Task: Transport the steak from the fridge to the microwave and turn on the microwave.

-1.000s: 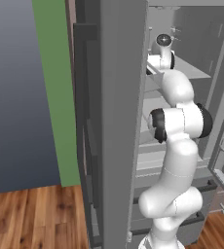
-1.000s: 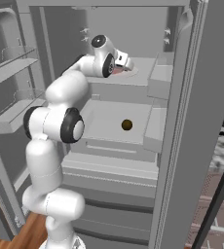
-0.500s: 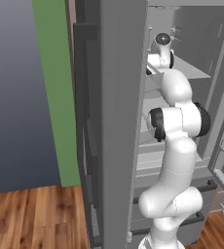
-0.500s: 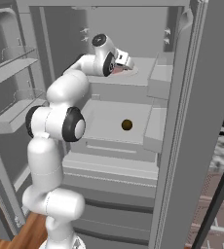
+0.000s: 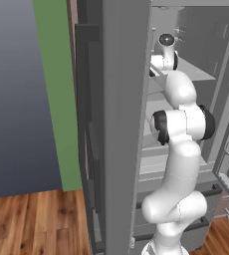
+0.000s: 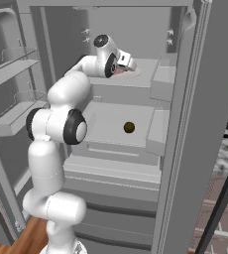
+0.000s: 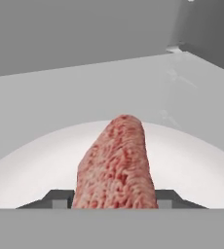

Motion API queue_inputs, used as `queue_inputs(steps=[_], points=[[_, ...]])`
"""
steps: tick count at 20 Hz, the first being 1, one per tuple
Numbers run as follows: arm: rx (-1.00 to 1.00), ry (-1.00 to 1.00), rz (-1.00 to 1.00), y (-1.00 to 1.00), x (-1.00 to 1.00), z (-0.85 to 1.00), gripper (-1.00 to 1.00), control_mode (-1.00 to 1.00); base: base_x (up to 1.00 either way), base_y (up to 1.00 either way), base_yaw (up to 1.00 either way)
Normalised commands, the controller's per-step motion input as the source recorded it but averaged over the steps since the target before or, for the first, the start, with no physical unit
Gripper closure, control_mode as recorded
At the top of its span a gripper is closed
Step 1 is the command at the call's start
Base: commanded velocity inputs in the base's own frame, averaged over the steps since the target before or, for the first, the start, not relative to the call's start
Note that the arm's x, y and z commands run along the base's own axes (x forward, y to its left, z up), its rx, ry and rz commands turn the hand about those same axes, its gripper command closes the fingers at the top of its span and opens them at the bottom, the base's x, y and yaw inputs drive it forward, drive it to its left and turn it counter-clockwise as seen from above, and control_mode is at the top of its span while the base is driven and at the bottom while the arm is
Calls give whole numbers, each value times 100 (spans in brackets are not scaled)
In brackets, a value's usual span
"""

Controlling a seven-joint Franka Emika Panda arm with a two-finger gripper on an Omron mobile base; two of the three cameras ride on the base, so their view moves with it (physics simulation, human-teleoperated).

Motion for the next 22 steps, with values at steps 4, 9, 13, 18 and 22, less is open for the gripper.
queue_inputs(steps=[4, 9, 13, 18, 22], points=[[-2, 0, 0, 0, -2, -12, 100, -100, 0, 0, 0], [0, -3, 2, -1, -30, 0, 100, -100, 0, 0, 0], [0, -1, 14, 0, -21, 0, 100, -100, 0, 0, 0], [0, -9, 21, -6, -25, 0, 100, -100, 0, 0, 0], [-1, -2, 17, -10, -46, 9, 100, -100, 0, 0, 0]])
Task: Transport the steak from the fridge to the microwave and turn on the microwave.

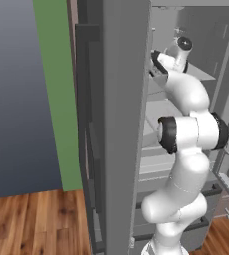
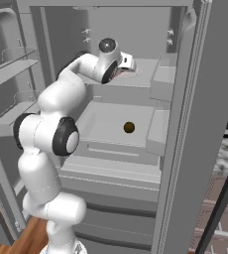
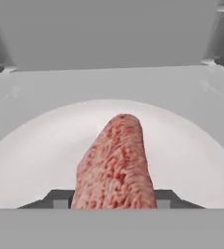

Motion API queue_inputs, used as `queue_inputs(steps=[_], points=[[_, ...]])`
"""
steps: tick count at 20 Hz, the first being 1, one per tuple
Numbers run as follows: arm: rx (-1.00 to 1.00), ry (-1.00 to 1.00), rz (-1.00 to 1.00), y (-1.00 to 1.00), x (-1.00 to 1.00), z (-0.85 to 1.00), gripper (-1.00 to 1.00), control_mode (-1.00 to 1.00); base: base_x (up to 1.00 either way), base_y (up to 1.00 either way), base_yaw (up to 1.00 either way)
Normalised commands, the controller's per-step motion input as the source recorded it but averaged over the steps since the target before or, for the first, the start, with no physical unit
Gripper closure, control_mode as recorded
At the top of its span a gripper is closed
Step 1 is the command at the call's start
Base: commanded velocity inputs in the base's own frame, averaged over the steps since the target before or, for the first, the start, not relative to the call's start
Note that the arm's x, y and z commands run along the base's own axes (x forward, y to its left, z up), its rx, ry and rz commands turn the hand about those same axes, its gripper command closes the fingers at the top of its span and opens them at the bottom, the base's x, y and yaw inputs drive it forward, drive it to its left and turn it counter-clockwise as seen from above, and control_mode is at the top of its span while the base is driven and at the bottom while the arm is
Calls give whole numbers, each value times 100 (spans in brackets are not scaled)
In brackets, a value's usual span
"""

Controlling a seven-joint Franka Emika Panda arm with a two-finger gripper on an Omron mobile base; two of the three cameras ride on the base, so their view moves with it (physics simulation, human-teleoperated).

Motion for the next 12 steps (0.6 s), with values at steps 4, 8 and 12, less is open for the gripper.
queue_inputs(steps=[4, 8, 12], points=[[-5, 0, 12, -1, -63, 15, 100, -100, 0, 0, 0], [-7, 1, 4, 0, -65, 38, 100, -100, 0, 0, 0], [-6, 1, 0, 0, -64, 27, 100, -100, 0, 0, 0]])
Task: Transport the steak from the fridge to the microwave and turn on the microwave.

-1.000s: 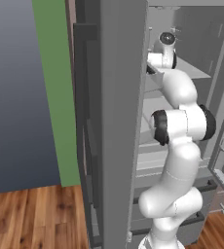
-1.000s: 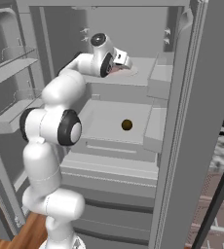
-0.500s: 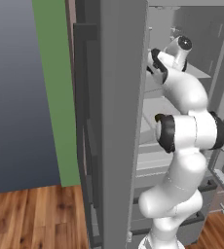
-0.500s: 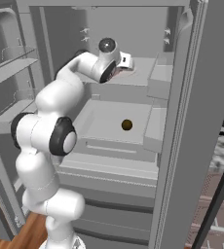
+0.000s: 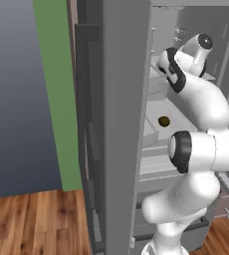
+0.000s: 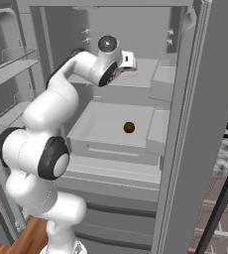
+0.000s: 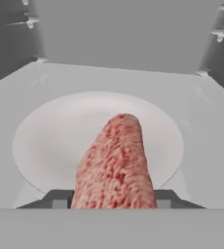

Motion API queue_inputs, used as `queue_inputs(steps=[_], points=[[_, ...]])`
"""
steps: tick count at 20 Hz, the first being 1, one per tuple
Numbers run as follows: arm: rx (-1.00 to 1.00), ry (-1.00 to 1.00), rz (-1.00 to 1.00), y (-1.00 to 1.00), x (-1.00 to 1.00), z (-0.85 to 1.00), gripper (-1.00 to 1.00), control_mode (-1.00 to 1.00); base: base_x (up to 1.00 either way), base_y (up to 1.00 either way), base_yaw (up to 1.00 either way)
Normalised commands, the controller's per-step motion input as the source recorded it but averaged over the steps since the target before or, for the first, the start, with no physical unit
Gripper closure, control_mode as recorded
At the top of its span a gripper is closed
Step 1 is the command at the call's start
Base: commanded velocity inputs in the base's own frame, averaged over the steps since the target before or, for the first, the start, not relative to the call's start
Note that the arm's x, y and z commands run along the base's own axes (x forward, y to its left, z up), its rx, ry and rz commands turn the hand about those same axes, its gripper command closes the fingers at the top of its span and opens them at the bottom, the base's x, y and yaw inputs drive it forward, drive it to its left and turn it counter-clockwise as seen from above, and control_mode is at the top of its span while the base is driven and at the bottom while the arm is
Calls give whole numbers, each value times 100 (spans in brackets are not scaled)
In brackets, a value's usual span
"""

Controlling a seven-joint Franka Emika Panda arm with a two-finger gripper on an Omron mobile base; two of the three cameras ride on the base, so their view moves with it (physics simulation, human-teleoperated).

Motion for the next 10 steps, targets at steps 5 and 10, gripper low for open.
queue_inputs(steps=[5, 10], points=[[-6, 0, 0, 0, -64, 19, 100, -100, 0, 0, 0], [-2, 0, 0, 0, -62, 14, 100, -100, 0, 0, 0]])
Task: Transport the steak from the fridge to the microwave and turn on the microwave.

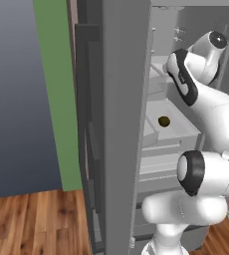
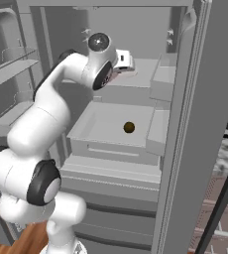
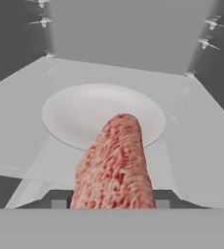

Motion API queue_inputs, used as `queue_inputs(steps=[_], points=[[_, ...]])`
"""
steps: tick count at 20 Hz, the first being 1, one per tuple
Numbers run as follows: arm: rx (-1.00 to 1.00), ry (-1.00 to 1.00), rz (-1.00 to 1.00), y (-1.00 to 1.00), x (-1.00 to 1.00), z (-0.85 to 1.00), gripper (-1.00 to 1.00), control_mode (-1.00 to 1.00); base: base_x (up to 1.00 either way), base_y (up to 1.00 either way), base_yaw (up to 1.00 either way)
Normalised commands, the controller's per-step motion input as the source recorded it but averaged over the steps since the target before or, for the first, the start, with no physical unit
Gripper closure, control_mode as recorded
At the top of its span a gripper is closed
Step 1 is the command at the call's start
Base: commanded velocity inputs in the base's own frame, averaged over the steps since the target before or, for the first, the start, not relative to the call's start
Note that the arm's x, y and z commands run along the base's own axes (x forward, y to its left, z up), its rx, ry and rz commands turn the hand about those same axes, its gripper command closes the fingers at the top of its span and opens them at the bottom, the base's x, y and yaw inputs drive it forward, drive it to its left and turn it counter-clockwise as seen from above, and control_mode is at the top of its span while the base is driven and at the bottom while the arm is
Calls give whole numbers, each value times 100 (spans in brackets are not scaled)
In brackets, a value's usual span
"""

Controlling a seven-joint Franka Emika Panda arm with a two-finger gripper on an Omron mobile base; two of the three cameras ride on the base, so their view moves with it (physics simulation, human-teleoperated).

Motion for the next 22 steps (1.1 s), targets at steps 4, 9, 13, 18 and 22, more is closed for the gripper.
queue_inputs(steps=[4, 9, 13, 18, 22], points=[[0, -4, 0, 0, -62, 7, 100, -100, 0, 0, 0], [0, -10, 0, 0, -70, 1, 100, -100, 0, 0, 0], [0, -2, 0, 0, -70, 5, 100, -100, 0, 0, 0], [0, 0, -1, 4, -66, 12, 100, -100, 0, 0, 0], [0, 0, -2, 6, -57, 16, 100, -100, 0, 0, 0]])
